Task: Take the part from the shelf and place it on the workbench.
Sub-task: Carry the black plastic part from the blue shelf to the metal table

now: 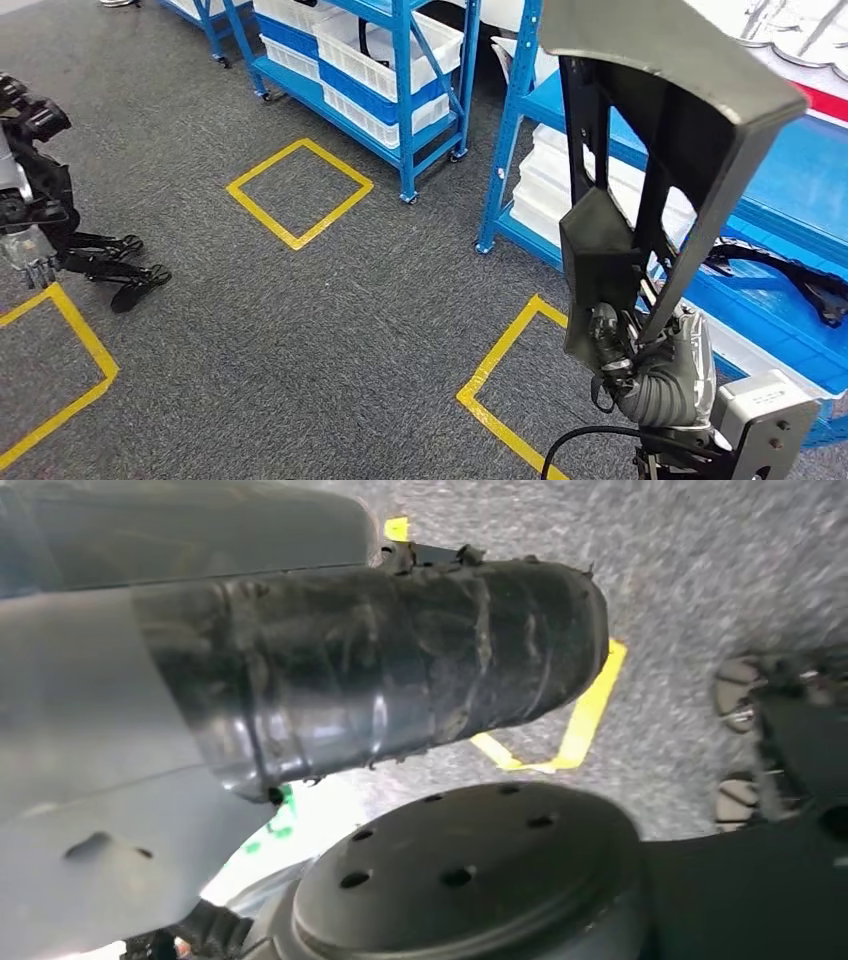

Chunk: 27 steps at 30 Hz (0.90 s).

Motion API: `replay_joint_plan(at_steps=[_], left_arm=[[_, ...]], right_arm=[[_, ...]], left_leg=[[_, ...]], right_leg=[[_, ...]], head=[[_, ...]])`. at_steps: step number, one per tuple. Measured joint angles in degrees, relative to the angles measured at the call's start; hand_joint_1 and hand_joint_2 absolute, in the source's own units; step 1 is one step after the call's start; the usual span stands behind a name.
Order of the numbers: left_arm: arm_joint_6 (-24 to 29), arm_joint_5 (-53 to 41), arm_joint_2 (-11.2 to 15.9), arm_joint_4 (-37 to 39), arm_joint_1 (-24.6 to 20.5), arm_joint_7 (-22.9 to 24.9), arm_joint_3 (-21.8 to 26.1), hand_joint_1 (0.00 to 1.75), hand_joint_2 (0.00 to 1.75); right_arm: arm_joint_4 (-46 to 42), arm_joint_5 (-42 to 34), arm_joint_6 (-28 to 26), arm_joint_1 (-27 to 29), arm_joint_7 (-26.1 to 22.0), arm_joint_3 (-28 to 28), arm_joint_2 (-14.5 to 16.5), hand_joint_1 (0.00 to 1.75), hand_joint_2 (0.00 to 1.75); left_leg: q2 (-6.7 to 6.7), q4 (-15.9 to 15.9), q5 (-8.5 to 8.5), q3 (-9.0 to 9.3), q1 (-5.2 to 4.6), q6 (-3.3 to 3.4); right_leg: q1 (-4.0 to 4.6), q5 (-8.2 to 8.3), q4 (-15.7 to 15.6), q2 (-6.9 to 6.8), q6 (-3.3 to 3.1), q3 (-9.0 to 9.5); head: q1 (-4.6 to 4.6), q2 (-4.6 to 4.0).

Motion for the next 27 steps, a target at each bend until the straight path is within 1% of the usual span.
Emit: replay_joint_plan(at_steps=[1, 2, 3, 4, 5, 6, 7, 8, 9, 10, 11, 12, 13, 14, 15, 16, 17, 18, 19, 20, 21, 22, 23, 24, 25, 26, 27], left_arm=[[-0.01, -0.03, 0.0, 0.0, 0.07, 0.03, -0.02, 0.0, 0.0], [-0.02, -0.05, -0.01, 0.0, 0.12, 0.05, -0.03, 0.0, 0.0], [-0.01, -0.06, -0.12, 0.0, 0.12, 0.03, -0.04, 0.0, 0.0], [0.0, -0.07, -0.3, 0.0, 0.08, 0.03, -0.05, 0.0, 0.0], [0.01, -0.07, -0.55, 0.0, 0.0, 0.02, -0.06, 0.0, 0.0], [0.02, -0.07, -0.83, 0.0, -0.06, 0.04, -0.07, 0.0, 0.0], [0.02, -0.08, -1.06, 0.0, -0.08, 0.08, -0.07, 0.0, 0.0], [0.02, -0.1, -1.25, 0.0, -0.06, 0.1, -0.07, 0.0, 0.0], [0.03, -0.14, -1.37, 0.0, -0.03, 0.12, -0.07, 0.0, 0.0], [0.03, -0.18, -1.45, 0.0, -0.02, 0.12, -0.07, 0.0, 0.0], [0.03, -0.22, -1.48, 0.0, -0.03, 0.12, -0.08, 0.0, 0.0], [0.02, -0.26, -1.49, 0.0, -0.1, 0.12, -0.08, 0.0, 0.0], [0.01, -0.27, -1.49, 0.0, -0.16, 0.11, -0.09, 0.0, 0.0], [-0.01, -0.29, -1.49, 0.0, -0.18, 0.11, -0.09, 0.0, 0.0], [-0.01, -0.31, -1.49, 0.0, -0.14, 0.1, -0.09, 0.0, 0.0], [-0.01, -0.32, -1.49, 0.0, -0.04, 0.1, -0.09, 0.0, 0.0], [0.0, -0.32, -1.49, 0.0, 0.07, 0.1, -0.09, 0.0, 0.0], [0.01, -0.34, -1.45, 0.0, 0.11, 0.1, -0.09, 0.0, 0.0], [0.0, -0.37, -1.35, 0.0, 0.09, 0.11, -0.1, 0.0, 0.0], [-0.02, -0.39, -1.18, 0.0, 0.05, 0.14, -0.1, 0.0, 0.0], [-0.03, -0.41, -0.95, 0.0, 0.0, 0.17, -0.11, 0.0, 0.0], [-0.05, -0.42, -0.72, 0.0, -0.01, 0.21, -0.12, 0.0, 0.0], [-0.05, -0.43, -0.51, 0.0, 0.0, 0.25, -0.13, 0.0, 0.0], [-0.05, -0.45, -0.37, 0.0, 0.03, 0.25, -0.14, 0.0, 0.0], [-0.05, -0.49, -0.3, 0.0, 0.06, 0.25, -0.14, 0.0, 0.0], [-0.05, -0.52, -0.26, 0.0, 0.06, 0.23, -0.14, 0.0, 0.0], [-0.06, -0.56, -0.26, -0.01, -0.01, 0.21, -0.14, 0.0, 0.0]], right_arm=[[-0.01, -0.01, 0.03, -0.06, 0.0, -0.01, -0.01, 1.75, 1.75], [-0.04, 0.01, 0.05, -0.09, -0.01, -0.01, -0.01, 1.75, 1.75], [-0.08, 0.02, 0.05, -0.12, -0.02, -0.02, -0.01, 1.75, 1.75], [-0.11, 0.03, 0.05, -0.09, -0.03, -0.03, -0.03, 1.75, 1.75], [-0.14, 0.04, 0.06, 0.0, -0.03, -0.03, -0.05, 1.75, 1.75], [-0.15, 0.04, 0.1, 0.08, -0.02, -0.03, -0.09, 1.75, 1.75], [-0.15, 0.04, 0.14, 0.16, -0.01, -0.03, -0.13, 1.75, 1.75], [-0.15, 0.05, 0.19, 0.18, 0.0, -0.03, -0.18, 1.75, 1.75], [-0.15, 0.07, 0.23, 0.16, 0.0, -0.03, -0.23, 1.75, 1.75], [-0.15, 0.1, 0.28, 0.13, 0.0, -0.03, -0.27, 1.75, 1.75], [-0.15, 0.12, 0.34, 0.07, 0.0, -0.03, -0.31, 1.75, 1.75], [-0.16, 0.14, 0.42, 0.02, 0.0, -0.03, -0.33, 1.75, 1.75], [-0.19, 0.16, 0.51, -0.04, 0.01, -0.03, -0.34, 1.75, 1.75], [-0.21, 0.16, 0.62, -0.09, 0.01, -0.03, -0.34, 1.75, 1.75], [-0.23, 0.17, 0.75, -0.12, 0.01, -0.03, -0.34, 1.75, 1.75], [-0.24, 0.17, 0.89, -0.16, 0.01, -0.03, -0.35, 1.75, 1.75], [-0.25, 0.17, 1.02, -0.21, 0.02, -0.02, -0.34, 1.75, 1.75], [-0.27, 0.17, 1.1, -0.24, 0.03, -0.02, -0.33, 1.75, 1.75], [-0.29, 0.17, 1.14, -0.26, 0.05, -0.01, -0.32, 1.75, 1.75], [-0.31, 0.17, 1.16, -0.22, 0.08, -0.01, -0.31, 1.75, 1.75], [-0.32, 0.18, 1.16, -0.15, 0.09, -0.01, -0.31, 1.75, 1.75], [-0.31, 0.2, 1.17, -0.09, 0.13, 0.01, -0.31, 1.75, 1.75], [-0.3, 0.23, 1.18, -0.03, 0.15, 0.02, -0.31, 1.75, 1.75], [-0.3, 0.27, 1.19, -0.01, 0.17, 0.04, -0.31, 1.75, 1.75], [-0.3, 0.29, 1.2, -0.02, 0.19, 0.05, -0.31, 1.75, 1.75], [-0.31, 0.32, 1.21, -0.03, 0.2, 0.05, -0.31, 1.75, 1.75], [-0.31, 0.33, 1.21, -0.04, 0.21, 0.05, -0.31, 1.75, 1.75]], left_leg=[[-0.75, -0.11, 0.19, -0.11, 0.13, 0.34], [-1.51, -0.23, 0.4, -0.16, 0.3, 0.72], [-2.19, -0.39, 0.66, -0.18, 0.49, 1.08], [-2.89, -0.47, 0.89, -0.27, 0.62, 1.37], [-3.64, -0.47, 1.06, -0.46, 0.63, 1.58], [-4.43, -0.44, 1.21, -0.64, 0.59, 1.71], [-5.32, -0.41, 1.34, -0.78, 0.55, 1.74], [-6.22, -0.37, 1.44, -0.87, 0.51, 1.7], [-7.11, -0.31, 1.53, -0.9, 0.49, 1.61], [-8.01, -0.24, 1.61, -0.91, 0.48, 1.5], [-8.79, -0.16, 1.69, -0.97, 0.48, 1.36], [-9.56, -0.03, 1.77, -1.15, 0.45, 1.15], [-10.23, 0.06, 1.9, -1.43, 0.49, 0.83], [-10.89, 0.08, 2.06, -1.74, 0.59, 0.46], [-11.58, 0.04, 2.23, -2.02, 0.69, 0.03], [-11.99, -0.02, 2.38, -2.17, 0.8, -0.34], [-11.28, 0.44, 2.04, -2.46, 0.77, -0.64], [-9.8, 1.84, 1.05, -3.15, 0.69, -0.9], [-7.85, 4.53, -0.62, -4.37, 0.63, -1.12], [-5.83, 8.36, -2.77, -6.13, 0.62, -1.36], [-4.75, 12.51, -4.74, -7.99, 0.72, -1.59], [-4.25, 15.79, -5.95, -9.4, 0.83, -1.81], [-4.02, 17.29, -6.18, -9.93, 0.94, -1.98], [-3.82, 16.59, -5.42, -9.35, 1.03, -2.09], [-3.32, 13.17, -3.66, -7.29, 1.09, -2.14], [-2.27, 8.56, -1.98, -4.64, 1.1, -2.11], [-1.25, 4.54, -0.75, -2.31, 1.0, -1.92]], right_leg=[[-0.06, -0.19, 0.1, -0.16, 0.34, -0.03], [-0.14, -0.9, 0.81, 0.67, 0.68, -0.31], [-0.26, -2.22, 2.67, 2.18, 0.97, -1.08], [-0.4, -4.12, 5.99, 4.14, 1.2, -2.56], [-0.48, -6.24, 10.33, 5.75, 1.33, -4.47], [-0.54, -7.9, 14.55, 6.53, 1.4, -6.41], [-0.56, -8.62, 17.46, 6.91, 1.4, -7.82], [-0.56, -8.15, 18.09, 7.05, 1.32, -8.22], [-0.56, -6.62, 16.32, 7.23, 1.14, -7.48], [-0.56, -4.41, 12.64, 7.74, 0.86, -5.81], [-0.56, -2.37, 8.27, 8.99, 0.49, -3.83], [-0.62, -0.99, 4.35, 10.19, 0.17, -2.1], [-0.61, -0.28, 1.75, 11.1, -0.04, -0.99], [-0.56, -0.23, 0.58, 11.55, -0.17, -0.55], [-0.5, -0.27, 0.24, 11.09, -0.24, -0.41], [-0.52, -0.08, 0.09, 10.42, -0.4, -0.28], [-0.6, 0.16, -0.22, 9.73, -0.67, -0.07], [-0.71, 0.42, -0.55, 8.98, -0.94, 0.15], [-0.81, 0.62, -0.82, 8.17, -1.16, 0.28], [-0.77, 0.7, -0.9, 7.35, -1.28, 0.31], [-0.74, 0.72, -0.91, 6.52, -1.34, 0.27], [-0.73, 0.71, -0.9, 5.66, -1.34, 0.22], [-0.74, 0.69, -0.89, 4.85, -1.32, 0.18], [-0.76, 0.66, -0.87, 4.12, -1.26, 0.17], [-0.78, 0.58, -0.81, 3.37, -1.14, 0.21], [-0.77, 0.45, -0.7, 2.7, -0.93, 0.29], [-0.66, 0.29, -0.58, 2.11, -0.64, 0.34]], head=[[0.02, 0.0], [0.05, 0.0], [0.17, 0.0], [0.29, 0.0], [0.42, 0.0], [0.49, 0.0], [0.49, 0.0], [0.49, 0.0], [0.49, 0.0], [0.49, 0.0], [0.5, 0.0], [0.49, 0.0], [0.47, 0.0], [0.46, 0.0], [0.45, 0.0], [0.45, 0.0], [0.4, 0.0], [0.29, 0.0], [0.17, 0.0], [0.06, 0.0], [-0.01, 0.0], [-0.03, 0.0], [-0.03, 0.0], [-0.04, 0.0], [-0.04, 0.0], [-0.04, 0.0], [-0.03, 0.0]])
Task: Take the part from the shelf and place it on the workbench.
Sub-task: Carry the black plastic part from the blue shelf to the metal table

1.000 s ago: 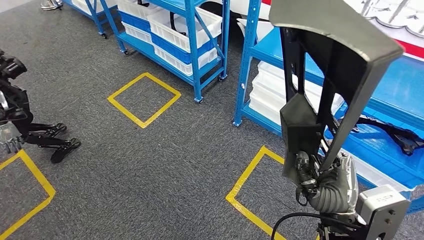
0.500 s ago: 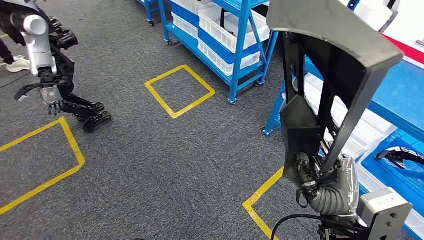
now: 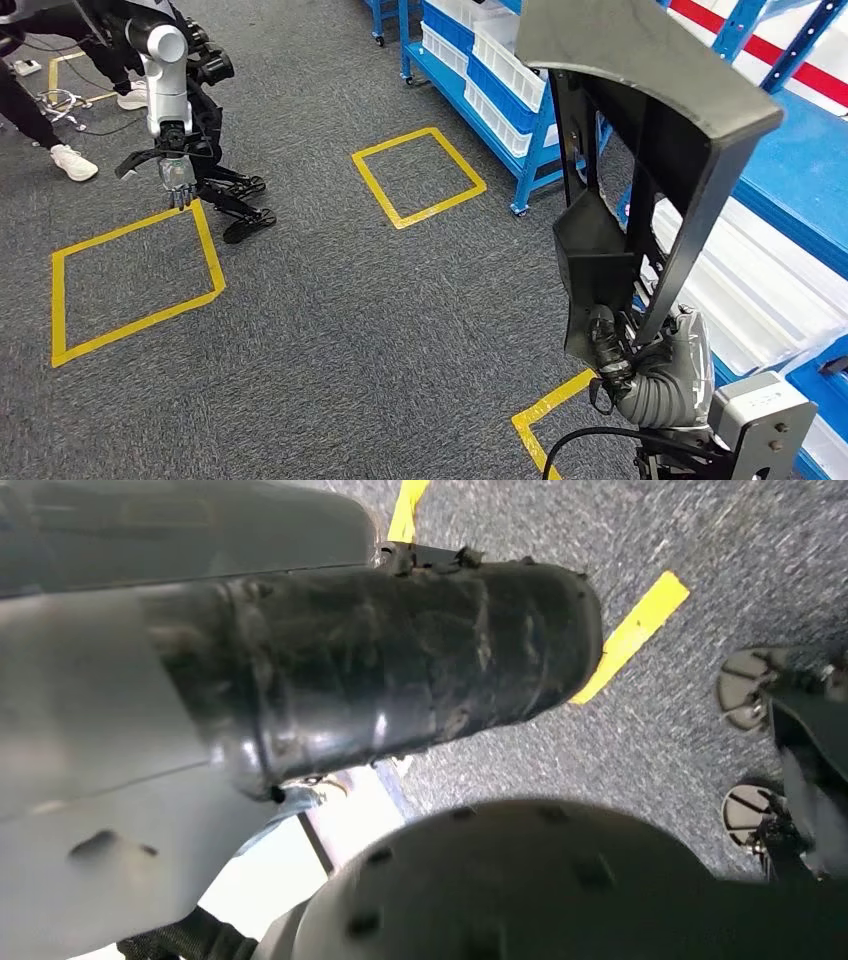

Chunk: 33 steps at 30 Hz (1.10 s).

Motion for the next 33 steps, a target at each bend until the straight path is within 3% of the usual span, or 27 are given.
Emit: replay_joint_plan(at_steps=[1, 2, 4, 5, 7, 9, 10, 11, 12, 14, 16, 18, 20, 22, 24, 26, 27, 28, 30, 32, 33], left_arm=[[0.0, -0.02, 0.0, -0.01, -0.09, -0.01, 0.0, 0.0, 0.0], [0.0, -0.03, 0.0, -0.01, -0.15, -0.01, 0.0, 0.0, 0.0], [0.01, -0.03, 0.0, -0.02, -0.11, -0.01, 0.0, 0.0, 0.0], [0.01, -0.03, -0.01, -0.02, -0.03, -0.02, 0.0, 0.0, 0.0], [0.02, -0.03, -0.29, -0.02, -0.03, -0.06, 0.0, 0.0, 0.0], [0.04, -0.03, -0.77, -0.02, -0.16, -0.11, 0.01, 0.0, 0.0], [0.03, -0.03, -0.99, -0.02, -0.19, -0.11, 0.01, 0.0, 0.0], [0.04, -0.03, -1.12, -0.02, -0.19, -0.1, 0.01, 0.0, 0.0], [0.04, -0.03, -1.23, -0.02, -0.16, -0.09, 0.01, 0.0, 0.0], [0.04, -0.03, -1.33, -0.02, -0.08, -0.09, 0.01, 0.0, 0.0], [0.03, -0.03, -1.38, -0.04, -0.17, -0.09, -0.01, 0.0, 0.0], [0.02, -0.03, -1.42, -0.08, -0.21, -0.09, -0.03, 0.0, 0.0], [0.03, -0.03, -1.44, -0.08, 0.02, -0.08, -0.04, 0.0, 0.0], [0.04, -0.04, -1.42, -0.07, 0.21, -0.08, -0.04, 0.0, 0.0], [0.02, -0.05, -1.21, -0.07, 0.13, -0.08, -0.04, 0.0, 0.0], [-0.03, -0.07, -0.76, -0.08, 0.03, -0.05, -0.04, 0.0, 0.0], [-0.08, -0.08, -0.55, -0.08, 0.04, -0.02, -0.04, 0.0, 0.0], [-0.12, -0.09, -0.4, -0.08, 0.07, -0.01, -0.04, 0.0, 0.0], [-0.19, -0.1, -0.31, -0.08, 0.14, -0.02, -0.04, 0.0, 0.0], [-0.2, -0.1, -0.31, -0.08, 0.03, -0.03, -0.04, 0.0, 0.0], [-0.21, -0.1, -0.31, -0.08, -0.03, -0.03, -0.04, 0.0, 0.0]], right_arm=[[-0.01, 0.01, 0.01, -0.04, 0.02, 0.0, -0.01, 1.75, 1.75], [-0.02, 0.02, 0.01, -0.09, 0.02, 0.0, -0.01, 1.75, 1.75], [-0.05, 0.02, 0.02, -0.19, 0.04, 0.01, -0.01, 1.75, 1.75], [-0.08, 0.02, 0.02, -0.25, 0.04, 0.0, -0.02, 1.75, 1.75], [-0.14, 0.03, 0.02, -0.31, 0.04, -0.02, -0.04, 1.75, 1.75], [-0.17, 0.04, 0.02, -0.18, 0.04, -0.03, -0.08, 1.75, 1.75], [-0.16, 0.04, 0.02, -0.07, 0.05, -0.04, -0.09, 1.75, 1.75], [-0.15, 0.04, 0.02, 0.04, 0.06, -0.04, -0.1, 1.75, 1.75], [-0.15, 0.04, 0.02, 0.08, 0.07, -0.04, -0.11, 1.75, 1.75], [-0.16, 0.04, 0.02, 0.06, 0.07, -0.04, -0.11, 1.75, 1.75], [-0.17, 0.04, 0.02, -0.05, 0.07, -0.04, -0.1, 1.75, 1.75], [-0.18, 0.04, 0.03, -0.17, 0.1, -0.04, -0.1, 1.75, 1.75], [-0.19, 0.03, 0.12, -0.25, 0.14, -0.04, -0.09, 1.75, 1.75], [-0.18, 0.02, 0.22, -0.27, 0.17, -0.03, -0.05, 1.75, 1.75], [-0.17, 0.01, 0.26, -0.19, 0.22, -0.03, -0.04, 1.75, 1.75], [-0.16, 0.0, 0.26, -0.04, 0.28, -0.02, -0.04, 1.75, 1.75], [-0.16, -0.01, 0.27, 0.03, 0.32, 0.0, -0.03, 1.75, 1.75], [-0.16, -0.01, 0.27, 0.06, 0.36, 0.02, -0.03, 1.75, 1.75], [-0.16, -0.01, 0.28, 0.03, 0.42, 0.03, -0.02, 1.75, 1.75], [-0.17, 0.0, 0.28, -0.05, 0.45, 0.02, -0.03, 1.75, 1.75], [-0.18, 0.01, 0.28, -0.1, 0.46, 0.01, -0.03, 1.75, 1.75]], left_leg=[[0.7, -3.06, 0.85, 1.67, -0.1, 0.38], [0.91, -4.18, 0.94, 2.15, -0.23, 0.83], [-0.29, -4.23, 1.15, 1.79, -0.35, 1.76], [-0.91, -4.31, 1.28, 1.7, -0.27, 2.11], [-2.13, -4.5, 1.67, 1.6, -0.03, 2.8], [-3.42, -4.53, 1.97, 1.29, -0.04, 3.3], [-4.16, -4.52, 2.09, 1.12, -0.16, 3.48], [-4.95, -4.5, 2.18, 0.99, -0.3, 3.58], [-5.77, -4.48, 2.28, 0.91, -0.46, 3.63], [-7.42, -4.44, 2.47, 0.89, -0.7, 3.59], [-8.9, -4.35, 2.69, 0.7, -0.82, 3.33], [-10.2, -4.32, 2.99, 0.18, -0.67, 2.73], [-11.17, -4.32, 3.22, -0.23, -0.45, 2.01], [-8.75, -2.38, 1.93, -1.2, -0.62, 1.43], [-4.65, 3.94, -1.74, -4.12, -0.69, 0.92], [-3.01, 11.54, -5.16, -7.59, -0.39, 0.47], [-2.76, 13.32, -5.57, -8.29, -0.24, 0.27], [-2.54, 13.11, -5.01, -7.93, -0.08, 0.07], [-1.24, 5.95, -1.53, -3.57, 0.17, -0.27], [0.45, -1.53, 0.67, 0.7, 0.08, 0.09], [0.84, -3.24, 0.88, 1.56, -0.04, 0.52]], right_leg=[[0.11, -0.14, 0.15, -0.58, 0.35, 0.06], [0.22, -0.23, 0.24, -1.06, 0.7, 0.11], [0.26, -0.26, 0.19, -2.06, 1.38, 0.3], [0.16, -0.49, 0.31, -1.77, 1.75, 0.35], [-0.04, -2.77, 3.4, 0.97, 2.27, -0.9], [-0.15, -6.99, 11.4, 4.18, 2.36, -4.58], [-0.14, -8.66, 15.68, 4.76, 2.29, -6.65], [-0.14, -9.3, 18.41, 5.0, 2.15, -8.06], [-0.12, -8.79, 18.95, 5.14, 1.89, -8.46], [0.01, -4.92, 13.28, 5.93, 1.0, -6.02], [0.23, -1.33, 4.92, 8.43, -0.13, -2.31], [0.47, -0.39, 1.21, 9.62, -0.52, -0.78], [0.47, -0.1, 0.56, 8.27, -0.43, -0.51], [0.29, 0.41, -0.35, 6.83, -0.62, -0.01], [0.3, 0.6, -0.8, 5.22, -0.84, 0.28], [0.34, 0.51, -0.73, 3.45, -0.91, 0.26], [0.31, 0.44, -0.67, 2.59, -0.85, 0.23], [0.27, 0.34, -0.59, 1.75, -0.74, 0.23], [0.16, -0.01, -0.23, 0.31, -0.24, 0.37], [0.31, -0.57, 0.36, -0.75, 0.52, 0.46], [0.43, -0.77, 0.58, -1.21, 0.87, 0.49]], head=[[0.03, 0.0], [0.09, 0.0], [0.16, 0.0], [0.19, 0.0], [0.28, 0.0], [0.39, 0.0], [0.4, 0.0], [0.4, 0.0], [0.4, 0.0], [0.4, 0.0], [0.37, 0.0], [0.37, 0.0], [0.36, 0.0], [0.18, 0.0], [-0.02, 0.0], [-0.09, 0.0], [-0.1, 0.0], [-0.1, 0.0], [-0.11, 0.0], [-0.15, 0.0], [-0.08, 0.0]])
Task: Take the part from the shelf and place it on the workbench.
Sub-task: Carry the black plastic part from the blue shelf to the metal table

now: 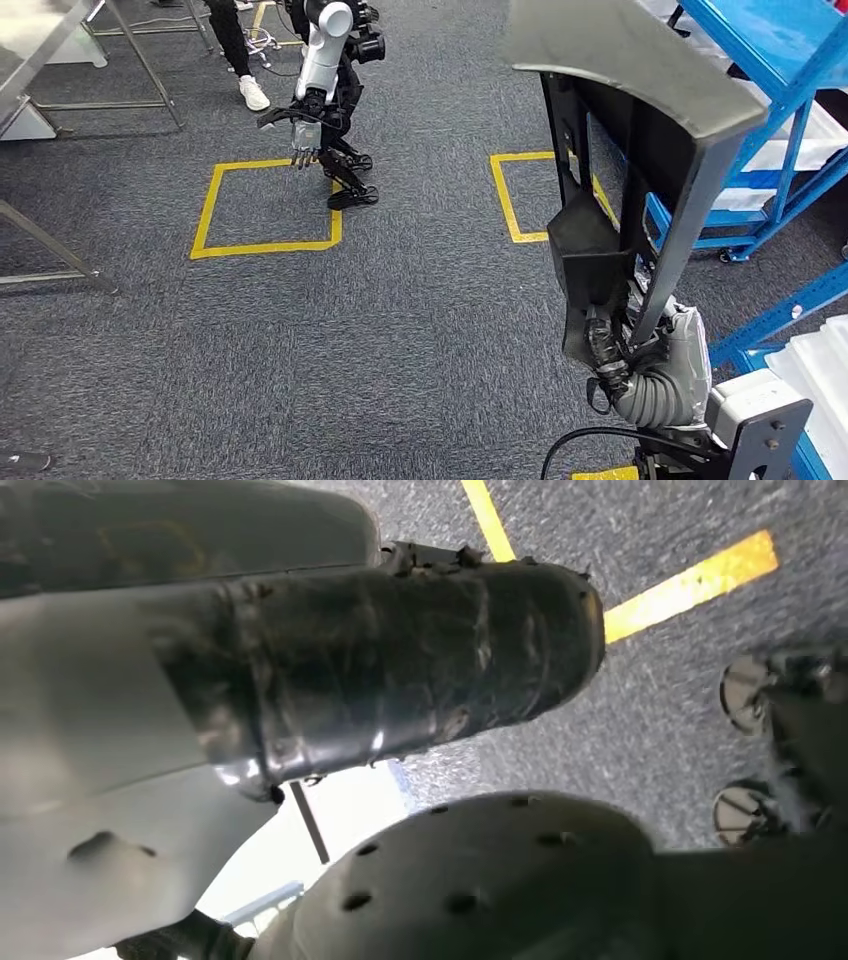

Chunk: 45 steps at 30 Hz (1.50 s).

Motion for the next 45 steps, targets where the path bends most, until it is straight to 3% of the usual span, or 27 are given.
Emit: replay_joint_plan(at_steps=[2, 4, 6, 8, 9, 10, 12, 14, 16, 18, 20, 22, 24, 25, 26, 28, 30, 31, 33, 34, 36, 38, 40, 41, 42, 44, 45], left_arm=[[-0.01, 0.0, 0.0, 0.0, 0.0, 0.0, 0.0, 0.0, 0.0], [0.02, 0.0, -0.18, 0.0, 0.07, -0.01, 0.0, 0.0, 0.0], [0.04, 0.0, -0.61, 0.0, 0.0, -0.07, 0.0, 0.0, 0.0], [0.05, 0.0, -0.98, 0.0, -0.13, -0.09, 0.0, 0.0, 0.0], [0.06, 0.0, -1.06, 0.0, -0.15, -0.05, 0.0, 0.0, 0.0], [0.06, 0.0, -1.11, 0.0, -0.13, -0.02, 0.0, 0.0, 0.0], [0.05, 0.0, -1.14, 0.0, -0.07, 0.01, 0.0, 0.0, 0.0], [0.04, -0.01, -1.15, 0.0, -0.1, 0.0, 0.0, 0.0, 0.0], [0.03, -0.02, -1.18, 0.0, -0.14, 0.0, 0.0, 0.0, 0.0], [0.03, -0.02, -1.19, 0.0, -0.07, 0.0, 0.0, 0.0, 0.0], [0.05, -0.02, -1.17, 0.0, 0.05, 0.0, 0.0, 0.0, 0.0], [0.05, -0.07, -0.98, 0.0, 0.05, 0.0, 0.0, 0.0, 0.0], [0.04, -0.22, -0.6, 0.0, -0.02, 0.01, -0.01, 0.0, 0.0], [0.04, -0.31, -0.44, 0.0, -0.03, 0.02, -0.02, 0.0, 0.0], [0.06, -0.38, -0.33, 0.0, -0.01, 0.03, -0.03, 0.0, 0.0], [0.13, -0.43, -0.27, 0.0, -0.01, 0.04, -0.05, 0.0, 0.0], [0.16, -0.48, -0.26, -0.01, -0.16, 0.07, -0.08, 0.0, 0.0], [0.15, -0.5, -0.26, -0.01, -0.24, 0.09, -0.1, 0.0, 0.0], [0.1, -0.56, -0.28, -0.02, -0.23, 0.16, -0.15, 0.0, 0.0], [0.07, -0.57, -0.38, -0.02, -0.17, 0.19, -0.16, 0.0, 0.0], [0.04, -0.59, -0.8, -0.02, -0.14, 0.2, -0.15, 0.0, 0.0], [0.04, -0.59, -1.25, -0.01, -0.26, 0.17, -0.14, 0.0, 0.0], [0.04, -0.59, -1.4, 0.0, -0.39, 0.17, -0.14, 0.0, 0.0], [0.04, -0.59, -1.43, 0.0, -0.4, 0.18, -0.15, 0.0, 0.0], [0.04, -0.59, -1.43, 0.0, -0.4, 0.18, -0.16, 0.0, 0.0], [0.03, -0.6, -1.45, 0.0, -0.42, 0.2, -0.21, 0.0, 0.0], [0.0, -0.61, -1.46, -0.01, -0.43, 0.22, -0.25, 0.0, 0.0]], right_arm=[[0.0, 0.01, 0.01, -0.07, 0.02, -0.01, 0.01, 1.75, 1.75], [0.0, 0.01, 0.02, -0.13, 0.01, -0.01, 0.01, 1.75, 1.75], [-0.01, 0.01, 0.02, -0.13, -0.01, -0.02, -0.03, 1.75, 1.75], [0.0, 0.01, 0.02, 0.04, -0.02, -0.03, -0.06, 1.75, 1.75], [0.01, 0.01, 0.02, 0.14, -0.02, -0.03, -0.07, 1.75, 1.75], [0.02, 0.01, 0.02, 0.19, -0.02, -0.03, -0.08, 1.75, 1.75], [0.02, 0.01, 0.02, 0.19, -0.02, -0.03, -0.08, 1.75, 1.75], [0.0, 0.01, 0.02, 0.07, -0.02, -0.03, -0.08, 1.75, 1.75], [-0.05, 0.01, 0.02, -0.06, -0.01, -0.03, -0.09, 1.75, 1.75], [-0.13, 0.01, 0.02, -0.13, -0.01, -0.03, -0.08, 1.75, 1.75], [-0.17, 0.0, 0.04, -0.21, -0.02, -0.02, -0.03, 1.75, 1.75], [-0.16, -0.02, 0.08, -0.2, -0.04, -0.01, 0.0, 1.75, 1.75], [-0.14, -0.06, 0.18, -0.08, -0.06, 0.01, 0.02, 1.75, 1.75], [-0.13, -0.08, 0.25, -0.03, -0.06, 0.04, 0.03, 1.75, 1.75], [-0.12, -0.1, 0.32, -0.02, -0.06, 0.07, 0.04, 1.75, 1.75], [-0.12, -0.12, 0.43, -0.04, -0.09, 0.1, 0.05, 1.75, 1.75], [-0.14, -0.14, 0.52, -0.1, -0.21, 0.08, 0.05, 1.75, 1.75], [-0.15, -0.14, 0.56, -0.13, -0.29, 0.08, 0.05, 1.75, 1.75], [-0.16, -0.14, 0.61, -0.19, -0.44, 0.08, 0.08, 1.75, 1.75], [-0.16, -0.14, 0.61, -0.22, -0.49, 0.08, 0.08, 1.75, 1.75], [-0.18, -0.14, 0.61, -0.28, -0.54, 0.05, 0.07, 1.75, 1.75], [-0.19, -0.14, 0.61, -0.23, -0.57, 0.03, 0.04, 1.75, 1.75], [-0.15, -0.15, 0.61, -0.14, -0.56, 0.02, 0.03, 1.75, 1.75], [-0.14, -0.15, 0.61, -0.14, -0.56, 0.02, 0.03, 1.75, 1.75], [-0.14, -0.15, 0.62, -0.18, -0.56, 0.02, 0.03, 1.75, 1.75], [-0.15, -0.15, 0.63, -0.42, -0.56, 0.02, 0.04, 1.75, 1.75], [-0.15, -0.17, 0.66, -0.6, -0.56, 0.02, 0.05, 1.75, 1.75]], left_leg=[[-1.16, -0.16, -0.06, -0.3, -0.19, 1.11], [-2.41, -0.17, 0.14, -0.49, -0.13, 1.89], [-3.69, -0.22, 0.44, -0.66, -0.05, 2.47], [-5.17, -0.22, 0.66, -0.96, -0.28, 2.85], [-6.04, -0.22, 0.75, -1.06, -0.45, 2.98], [-6.96, -0.21, 0.84, -1.11, -0.6, 3.07], [-8.78, -0.21, 0.98, -1.01, -0.78, 3.08], [-10.35, -0.18, 1.17, -1.15, -0.68, 2.84], [-11.74, -0.18, 1.52, -1.71, -0.32, 2.24], [-12.98, -0.32, 1.84, -2.06, -0.03, 1.53], [-10.54, 1.54, 0.56, -2.92, -0.23, 1.11], [-6.02, 7.95, -3.09, -5.88, -0.44, 0.69], [-4.06, 14.86, -5.99, -9.15, -0.21, 0.09], [-3.69, 15.94, -6.02, -9.56, -0.04, -0.21], [-3.33, 14.73, -5.03, -8.74, 0.13, -0.52], [-1.38, 7.42, -1.88, -4.3, 0.39, -1.11], [0.33, 1.55, -0.32, -0.95, 0.34, -0.66], [0.52, 0.53, -0.29, -0.52, 0.23, -0.12], [-0.95, 0.47, -0.11, -0.93, 0.07, 1.16], [-1.62, 0.44, 0.02, -1.07, 0.1, 1.57], [-2.92, 0.35, 0.43, -1.31, 0.21, 2.29], [-4.33, 0.35, 0.76, -1.71, 0.0, 2.8], [-6.09, 0.36, 1.04, -2.02, -0.4, 3.13], [-7.0, 0.36, 1.17, -2.08, -0.56, 3.2], [-7.88, 0.36, 1.31, -2.1, -0.65, 3.19], [-9.46, 0.39, 1.6, -2.22, -0.65, 2.99], [-10.18, 0.39, 1.79, -2.39, -0.57, 2.74]], right_leg=[[0.0, -0.13, 0.06, -0.91, 0.57, 0.09], [-0.26, -1.11, 1.04, 0.29, 1.22, -0.32], [-0.48, -4.39, 6.58, 3.7, 1.56, -2.89], [-0.51, -7.93, 15.2, 5.78, 1.39, -7.09], [-0.49, -8.44, 17.92, 6.1, 1.17, -8.6], [-0.44, -7.82, 18.44, 6.31, 0.83, -9.13], [-0.13, -3.83, 12.74, 7.21, -0.15, -6.92], [0.22, -0.26, 4.64, 10.05, -1.19, -3.51], [0.48, 0.62, 1.13, 11.6, -1.52, -2.17], [0.56, 0.89, 0.31, 10.27, -1.46, -1.63], [0.41, 1.47, -0.94, 8.59, -1.63, -0.71], [0.34, 1.78, -1.62, 6.72, -1.76, -0.26], [0.31, 1.72, -1.59, 4.77, -1.77, -0.24], [0.23, 1.64, -1.52, 3.81, -1.7, -0.25], [0.11, 1.51, -1.38, 2.87, -1.53, -0.27], [-0.11, 1.06, -0.77, 1.25, -0.92, -0.27], [-0.05, 0.37, 0.17, 0.06, -0.11, -0.43], [0.04, 0.14, 0.46, -0.46, 0.25, -0.47], [-0.03, -0.04, 0.54, -1.53, 0.84, -0.4], [-0.15, -0.48, 0.88, -1.03, 1.17, -0.46], [-0.43, -3.18, 4.67, 2.18, 1.59, -2.04], [-0.55, -7.23, 12.99, 5.45, 1.52, -5.93], [-0.48, -8.6, 18.6, 6.29, 0.98, -8.91], [-0.35, -7.58, 18.14, 6.47, 0.53, -8.89], [-0.12, -5.71, 15.49, 6.81, -0.01, -7.81], [0.51, -1.64, 7.19, 9.0, -1.22, -4.1], [0.79, -0.41, 3.95, 9.92, -1.59, -2.67]], head=[[0.18, 0.0], [0.25, 0.0], [0.37, 0.0], [0.46, 0.0], [0.48, 0.0], [0.49, 0.0], [0.49, 0.0], [0.48, 0.0], [0.53, 0.0], [0.59, 0.0], [0.51, 0.0], [0.41, 0.0], [0.39, 0.0], [0.39, 0.0], [0.39, 0.0], [0.37, 0.0], [0.38, 0.0], [0.44, 0.0], [0.62, 0.0], [0.68, 0.0], [0.83, 0.0], [0.97, 0.0], [0.98, 0.0], [0.97, 0.0], [0.96, 0.0], [0.96, 0.0], [0.97, 0.0]])
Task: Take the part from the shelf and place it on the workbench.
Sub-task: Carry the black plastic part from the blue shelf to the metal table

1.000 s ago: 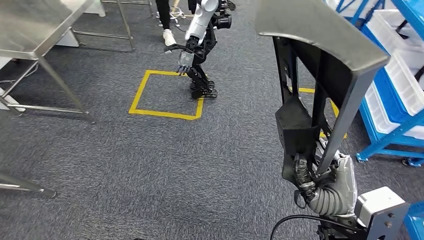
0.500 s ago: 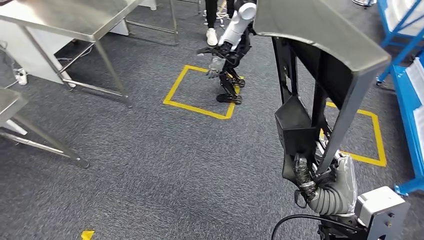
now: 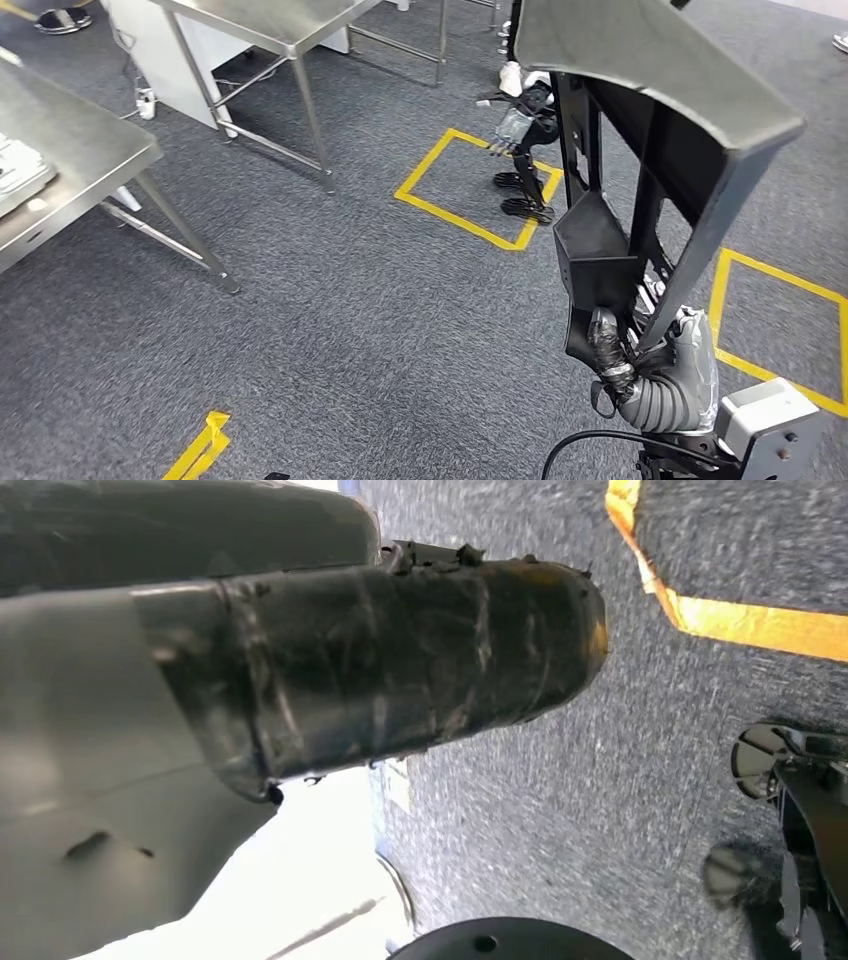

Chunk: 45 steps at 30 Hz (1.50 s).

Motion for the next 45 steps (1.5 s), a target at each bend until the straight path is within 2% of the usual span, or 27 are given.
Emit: replay_joint_plan(at_steps=[2, 3, 4, 6, 8, 10, 11, 12, 14, 15, 17, 19, 21, 23, 25, 26, 28, 30, 32, 34, 36, 38, 40, 41, 42, 44, 45], left_arm=[[-0.07, -0.01, -0.02, -0.01, 0.04, 0.05, -0.05, 0.0, 0.0], [-0.09, -0.01, -0.01, -0.01, 0.12, 0.07, -0.06, 0.0, 0.0], [-0.08, -0.01, -0.01, -0.01, 0.24, 0.07, -0.06, 0.0, 0.0], [-0.06, -0.01, -0.01, 0.01, 0.37, 0.06, -0.05, 0.0, 0.0], [-0.08, -0.01, 0.19, 0.01, 0.29, 0.06, -0.05, 0.0, 0.0], [-0.12, -0.01, 0.57, 0.01, 0.23, 0.09, -0.06, 0.0, 0.0], [-0.13, -0.01, 0.74, 0.01, 0.26, 0.1, -0.06, 0.0, 0.0], [-0.13, -0.01, 0.86, 0.01, 0.31, 0.11, -0.06, 0.0, 0.0], [-0.12, -0.01, 0.95, 0.01, 0.33, 0.11, -0.07, 0.0, 0.0], [-0.11, -0.01, 0.96, 0.0, 0.26, 0.11, -0.11, 0.0, 0.0], [-0.08, -0.01, 0.96, -0.01, 0.06, 0.11, -0.31, 0.0, 0.0], [-0.04, -0.01, 0.85, -0.02, 0.07, 0.13, -0.49, 0.0, 0.0], [-0.03, -0.02, 0.42, -0.01, 0.19, 0.13, -0.52, 0.0, 0.0], [-0.01, -0.03, -0.08, 0.01, 0.18, 0.11, -0.52, 0.0, 0.0], [0.02, -0.02, -0.32, 0.01, 0.08, 0.12, -0.56, 0.0, 0.0], [0.03, -0.02, -0.38, 0.01, 0.07, 0.13, -0.59, 0.0, 0.0], [-0.01, -0.06, -0.4, 0.01, 0.12, 0.14, -0.63, 0.0, 0.0], [-0.09, -0.17, -0.42, 0.01, 0.13, 0.17, -0.65, 0.0, 0.0], [-0.13, -0.3, -0.46, 0.01, 0.17, 0.21, -0.69, 0.0, 0.0], [-0.1, -0.37, -0.48, 0.01, 0.38, 0.23, -0.73, 0.0, 0.0], [-0.05, -0.39, -0.46, 0.01, 0.48, 0.25, -0.73, 0.0, 0.0], [-0.05, -0.41, -0.32, 0.01, 0.31, 0.28, -0.72, 0.0, 0.0], [-0.08, -0.42, 0.07, 0.01, 0.17, 0.32, -0.73, 0.0, 0.0], [-0.09, -0.43, 0.27, 0.01, 0.18, 0.33, -0.75, 0.0, 0.0], [-0.09, -0.43, 0.42, 0.01, 0.22, 0.34, -0.78, 0.0, 0.0], [-0.09, -0.45, 0.56, 0.01, 0.29, 0.32, -0.79, 0.0, 0.0], [-0.1, -0.46, 0.59, 0.01, 0.26, 0.31, -0.79, 0.0, 0.0]], right_arm=[[-0.01, -0.11, 0.06, -0.24, -0.01, 0.0, 0.01, 1.75, 1.75], [-0.01, -0.22, 0.1, -0.28, -0.02, 0.0, 0.01, 1.75, 1.75], [0.0, -0.35, 0.16, -0.28, -0.05, 0.01, 0.06, 1.75, 1.75], [0.0, -0.52, 0.3, -0.24, -0.15, 0.01, 0.2, 1.75, 1.75], [0.0, -0.56, 0.37, -0.07, -0.21, 0.0, 0.3, 1.75, 1.75], [0.01, -0.57, 0.41, 0.12, -0.19, 0.02, 0.32, 1.75, 1.75], [0.02, -0.57, 0.44, 0.16, -0.19, 0.03, 0.33, 1.75, 1.75], [0.02, -0.57, 0.46, 0.18, -0.19, 0.04, 0.34, 1.75, 1.75], [0.01, -0.57, 0.48, 0.14, -0.2, 0.04, 0.36, 1.75, 1.75], [0.02, -0.57, 0.48, 0.1, -0.18, 0.03, 0.36, 1.75, 1.75], [0.02, -0.58, 0.48, 0.04, -0.16, -0.01, 0.37, 1.75, 1.75], [0.02, -0.65, 0.48, -0.02, -0.18, -0.04, 0.39, 1.75, 1.75], [0.01, -0.71, 0.48, -0.04, -0.21, -0.07, 0.39, 1.75, 1.75], [0.01, -0.73, 0.48, 0.04, -0.25, -0.09, 0.36, 1.75, 1.75], [0.05, -0.76, 0.48, 0.17, -0.25, -0.09, 0.34, 1.75, 1.75], [0.09, -0.78, 0.48, 0.22, -0.25, -0.09, 0.33, 1.75, 1.75], [0.15, -0.82, 0.48, 0.22, -0.24, -0.09, 0.33, 1.75, 1.75], [0.15, -0.86, 0.49, 0.11, -0.25, -0.1, 0.33, 1.75, 1.75], [0.15, -0.87, 0.54, -0.03, -0.25, -0.11, 0.32, 1.75, 1.75], [0.14, -0.88, 0.66, -0.11, -0.22, -0.11, 0.32, 1.75, 1.75], [0.13, -0.91, 0.78, -0.11, -0.22, -0.1, 0.41, 1.75, 1.75], [0.14, -0.94, 0.83, 0.0, -0.2, -0.1, 0.48, 1.75, 1.75], [0.16, -0.97, 0.84, 0.18, -0.16, -0.09, 0.48, 1.75, 1.75], [0.18, -0.98, 0.85, 0.26, -0.16, -0.09, 0.48, 1.75, 1.75], [0.19, -0.99, 0.87, 0.3, -0.15, -0.08, 0.49, 1.75, 1.75], [0.19, -1.01, 0.9, 0.29, -0.15, -0.09, 0.49, 1.75, 1.75], [0.18, -1.02, 0.9, 0.27, -0.15, -0.09, 0.48, 1.75, 1.75]], left_leg=[[-1.28, -0.09, 0.38, -0.45, 0.26, -0.64], [-1.92, -0.25, 0.58, -0.64, 0.41, -1.04], [-1.52, -0.05, 0.47, -0.83, 0.39, -1.24], [1.7, 2.77, -1.7, -2.18, 0.1, -1.56], [5.34, 9.66, -5.91, -5.22, 0.01, -1.95], [6.34, 15.45, -8.34, -7.54, 0.32, -2.63], [6.61, 15.69, -8.07, -7.24, 0.53, -3.02], [6.97, 13.85, -6.95, -5.82, 0.78, -3.45], [8.94, 6.79, -4.34, -1.21, 1.15, -4.32], [9.87, 3.91, -3.7, 0.51, 1.16, -4.15], [10.58, 1.56, -3.68, 1.66, 0.96, -3.06], [8.99, 1.59, -3.46, 1.38, 0.93, -1.71], [7.59, 1.5, -3.11, 1.24, 1.06, -1.01], [6.22, 1.47, -2.8, 0.96, 1.02, -0.53], [4.58, 1.47, -2.54, 0.65, 0.78, -0.19], [3.69, 1.47, -2.43, 0.57, 0.65, -0.1], [2.01, 1.46, -2.21, 0.52, 0.49, -0.1], [0.45, 1.45, -1.91, 0.34, 0.57, -0.37], [-0.83, 1.33, -1.58, -0.01, 0.88, -0.94], [-1.63, 0.92, -1.22, -0.19, 1.12, -1.68], [1.05, 1.81, -2.2, -0.75, 0.84, -2.14], [5.23, 6.79, -5.74, -2.94, 0.56, -2.49], [6.47, 13.21, -9.05, -5.51, 0.7, -3.08], [6.57, 14.62, -9.38, -5.84, 0.81, -3.39], [6.72, 13.9, -8.65, -5.08, 0.9, -3.67], [8.25, 7.17, -5.54, -0.83, 1.05, -4.12], [9.3, 3.69, -4.34, 1.23, 1.03, -3.99]], right_leg=[[0.36, 0.6, -2.65, 0.41, -0.31, 1.01], [0.43, 0.84, -2.96, -0.33, -0.28, 1.06], [0.37, 1.19, -3.49, -1.03, -0.32, 1.26], [0.2, 2.0, -4.84, -2.52, -0.5, 1.76], [0.15, 2.36, -5.38, -4.1, -0.65, 1.83], [0.04, 2.38, -5.26, -5.89, -0.6, 1.6], [-0.08, 2.31, -5.13, -6.76, -0.46, 1.49], [-0.24, 2.18, -4.9, -7.57, -0.23, 1.39], [-0.48, 1.63, -3.88, -8.99, 0.56, 1.11], [-0.48, 1.21, -3.07, -9.62, 1.01, 0.86], [-0.33, 0.57, -1.9, -10.91, 1.76, 0.55], [-0.46, 0.22, -1.6, -11.8, 2.25, 0.55], [-0.78, -1.77, 0.93, -9.13, 2.76, -0.46], [-1.0, -5.37, 7.82, -5.15, 2.97, -3.55], [-0.99, -7.28, 14.37, -3.92, 2.68, -6.87], [-0.95, -6.84, 15.2, -3.72, 2.35, -7.48], [-0.69, -3.68, 11.07, -3.02, 1.37, -5.93], [-0.24, -0.5, 3.2, -0.62, 0.15, -2.5], [0.16, 0.54, -1.16, 0.78, -0.46, -0.57], [0.22, 0.92, -2.28, -0.41, -0.46, -0.02], [0.0, 1.85, -4.06, -1.9, -0.42, 0.94], [-0.09, 2.46, -5.15, -3.51, -0.46, 1.49], [-0.09, 2.52, -5.21, -5.34, -0.54, 1.41], [-0.14, 2.48, -5.11, -6.22, -0.49, 1.33], [-0.21, 2.41, -4.97, -7.03, -0.4, 1.26], [-0.37, 2.09, -4.34, -8.43, 0.08, 1.11], [-0.31, 1.8, -3.82, -9.03, 0.47, 1.01]], head=[[-0.01, 0.0], [-0.01, 0.0], [-0.06, 0.0], [-0.19, 0.0], [-0.27, 0.0], [-0.26, 0.0], [-0.26, 0.0], [-0.27, 0.0], [-0.33, 0.0], [-0.39, 0.0], [-0.4, 0.0], [-0.28, 0.0], [-0.14, 0.0], [0.01, 0.0], [0.02, 0.0], [0.02, 0.0], [0.02, 0.0], [0.0, 0.0], [0.02, 0.0], [0.07, 0.0], [-0.05, 0.0], [-0.2, 0.0], [-0.22, 0.0], [-0.22, 0.0], [-0.22, 0.0], [-0.23, 0.0], [-0.22, 0.0]])
